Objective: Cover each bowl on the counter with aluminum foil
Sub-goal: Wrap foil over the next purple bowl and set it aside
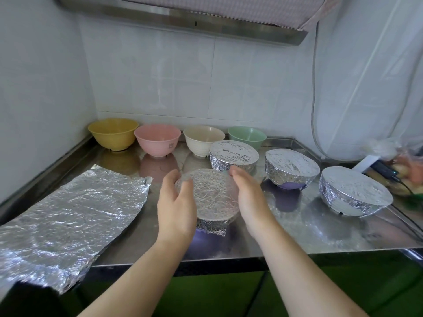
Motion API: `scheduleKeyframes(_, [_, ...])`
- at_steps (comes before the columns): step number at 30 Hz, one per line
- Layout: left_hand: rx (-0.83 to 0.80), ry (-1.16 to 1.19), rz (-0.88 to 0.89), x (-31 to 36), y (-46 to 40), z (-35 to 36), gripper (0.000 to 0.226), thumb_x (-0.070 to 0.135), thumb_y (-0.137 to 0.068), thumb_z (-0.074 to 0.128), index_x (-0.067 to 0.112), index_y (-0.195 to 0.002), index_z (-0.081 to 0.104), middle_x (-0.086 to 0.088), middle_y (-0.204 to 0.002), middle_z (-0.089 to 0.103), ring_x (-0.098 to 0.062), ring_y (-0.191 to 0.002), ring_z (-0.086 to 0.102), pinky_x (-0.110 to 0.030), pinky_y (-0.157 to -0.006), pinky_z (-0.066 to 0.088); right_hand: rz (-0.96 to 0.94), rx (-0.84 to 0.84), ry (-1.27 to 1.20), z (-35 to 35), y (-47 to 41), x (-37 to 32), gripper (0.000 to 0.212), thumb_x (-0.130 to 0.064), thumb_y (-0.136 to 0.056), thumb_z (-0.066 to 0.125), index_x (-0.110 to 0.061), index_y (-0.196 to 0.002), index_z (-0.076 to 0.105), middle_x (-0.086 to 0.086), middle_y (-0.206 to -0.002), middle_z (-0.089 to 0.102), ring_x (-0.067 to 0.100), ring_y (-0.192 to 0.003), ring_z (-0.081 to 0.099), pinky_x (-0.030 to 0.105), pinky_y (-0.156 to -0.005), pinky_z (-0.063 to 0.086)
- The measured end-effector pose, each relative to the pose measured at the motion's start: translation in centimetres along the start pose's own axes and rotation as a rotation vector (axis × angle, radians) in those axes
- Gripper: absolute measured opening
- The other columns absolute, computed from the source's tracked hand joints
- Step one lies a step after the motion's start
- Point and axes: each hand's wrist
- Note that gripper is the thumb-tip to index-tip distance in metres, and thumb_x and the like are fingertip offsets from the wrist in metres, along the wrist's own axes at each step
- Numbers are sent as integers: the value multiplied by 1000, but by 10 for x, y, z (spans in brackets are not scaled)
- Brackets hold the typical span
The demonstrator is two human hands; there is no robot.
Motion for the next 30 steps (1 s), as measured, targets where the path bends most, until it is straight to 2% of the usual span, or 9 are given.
scheduleKeyframes(5, [-3, -17, -23, -2, -7, 2, 38, 30, -102, 54, 26, -139, 60, 12, -132, 64, -12, -127, 56, -32, -111, 40, -28, -61, 35, -1, 10, 6, 51, -46, -102, 52, -24, -147, 61, -14, -150, 59, -1, -140, 49, 35, -126, 30])
scheduleKeyframes(7, [-31, -4, -44, 0, -17, -5, 38, 35, -94, 56, 27, -130, 67, 14, -123, 69, -12, -122, 61, -39, -113, 44, -33, -86, 107, -9, 20, 0, 28, -34, -111, 49, -23, -128, 69, -11, -129, 69, 1, -119, 58, 29, -112, 39])
scheduleKeyframes(10, [1, -25, -56, 4, -28, -17, 38, 37, -91, 51, 28, -122, 71, 12, -120, 70, -12, -119, 62, -45, -114, 45, -86, -8, 304, -21, 22, -6, 29, -30, -109, 49, -8, -95, 63, 3, -90, 67, 23, -92, 58, 30, -82, 44])
scheduleKeyframes(11, [30, -36, -54, 6, -28, -20, 35, 35, -93, 50, 28, -120, 71, 12, -119, 70, -13, -118, 62, -46, -113, 45, -108, 23, 354, -24, 16, -8, 29, -29, -107, 50, -8, -92, 62, 3, -87, 67, 24, -90, 58, 30, -81, 44])
scheduleKeyframes(15, [39, -111, -20, 10, -12, -15, 42, 43, -93, 53, 28, -131, 62, 4, -128, 66, -22, -123, 60, -51, -111, 46, -151, -76, 406, -23, -21, -20, 36, -33, -108, 52, -20, -137, 68, -8, -141, 66, 13, -134, 55, 36, -114, 39])
scheduleKeyframes(17, [-6, -172, 38, 7, -2, -5, 58, 49, -92, 49, 23, -143, 53, -3, -142, 58, -26, -132, 53, -50, -115, 41, -160, -231, 383, -15, -31, -25, 42, -43, -108, 51, -27, -144, 65, -14, -150, 60, 5, -142, 49, 34, -123, 32])
scheduleKeyframes(21, [10, -252, 124, 4, 9, 8, 52, 34, -107, 45, 13, -155, 42, -1, -157, 44, -14, -144, 37, -27, -115, 28, -74, -286, 301, -2, -33, -15, 63, -65, -89, 48, -30, -135, 72, -16, -139, 68, 3, -134, 57, 40, -123, 37])
scheduleKeyframes(26, [-11, -181, 57, -1, -15, -1, 31, 35, -108, 45, 24, -132, 61, 17, -118, 66, -14, -119, 57, -29, -95, 38, -47, -121, 245, -7, -11, -13, 42, -38, -108, 50, -4, -121, 71, 13, -118, 74, 24, -118, 65, 38, -106, 45])
scheduleKeyframes(30, [41, -160, 45, 0, -23, -14, 32, 36, -108, 44, 25, -129, 64, 9, -122, 68, -16, -120, 58, -36, -102, 42, -71, -4, 336, -19, -2, -16, 39, -27, -111, 45, 3, -110, 69, 17, -112, 71, 34, -112, 61, 40, -94, 42])
Point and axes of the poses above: each hand's wrist, its own y-axis away from the middle knuckle, its own z-axis out of the palm, x = y × z
